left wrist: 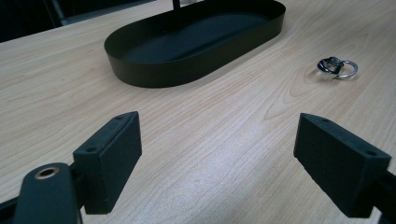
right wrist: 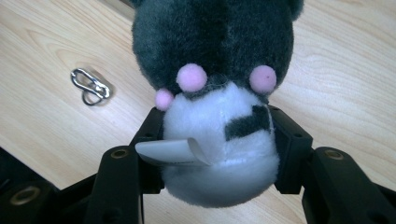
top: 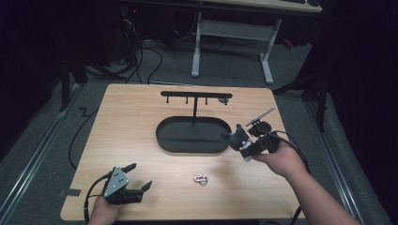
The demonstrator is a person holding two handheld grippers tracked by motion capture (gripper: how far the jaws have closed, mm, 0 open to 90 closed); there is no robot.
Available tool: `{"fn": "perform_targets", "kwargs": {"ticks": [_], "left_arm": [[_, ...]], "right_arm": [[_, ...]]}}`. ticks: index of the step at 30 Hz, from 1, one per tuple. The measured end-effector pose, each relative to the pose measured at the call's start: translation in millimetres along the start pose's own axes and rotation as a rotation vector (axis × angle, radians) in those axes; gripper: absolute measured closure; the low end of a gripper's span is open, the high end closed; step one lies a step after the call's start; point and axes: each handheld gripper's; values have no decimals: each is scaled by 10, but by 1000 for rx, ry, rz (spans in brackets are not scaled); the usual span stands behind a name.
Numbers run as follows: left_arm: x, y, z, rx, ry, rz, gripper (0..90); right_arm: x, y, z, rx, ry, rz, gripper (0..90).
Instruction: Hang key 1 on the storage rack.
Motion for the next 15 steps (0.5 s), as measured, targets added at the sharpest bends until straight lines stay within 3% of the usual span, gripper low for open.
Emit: {"fn": "perform_targets", "kwargs": {"ticks": [15], "left_arm": [[-2, 1, 0, -1, 1, 4, 159]], "right_arm": [[77, 230, -327, -15, -17, -1, 487]]}}
Point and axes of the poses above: each handheld gripper's, and its own axes: y roughly backward along the jaws, z roughly out of its underside, x roughly to its right, and after that the axes turned 10 degrees about z, right-handed
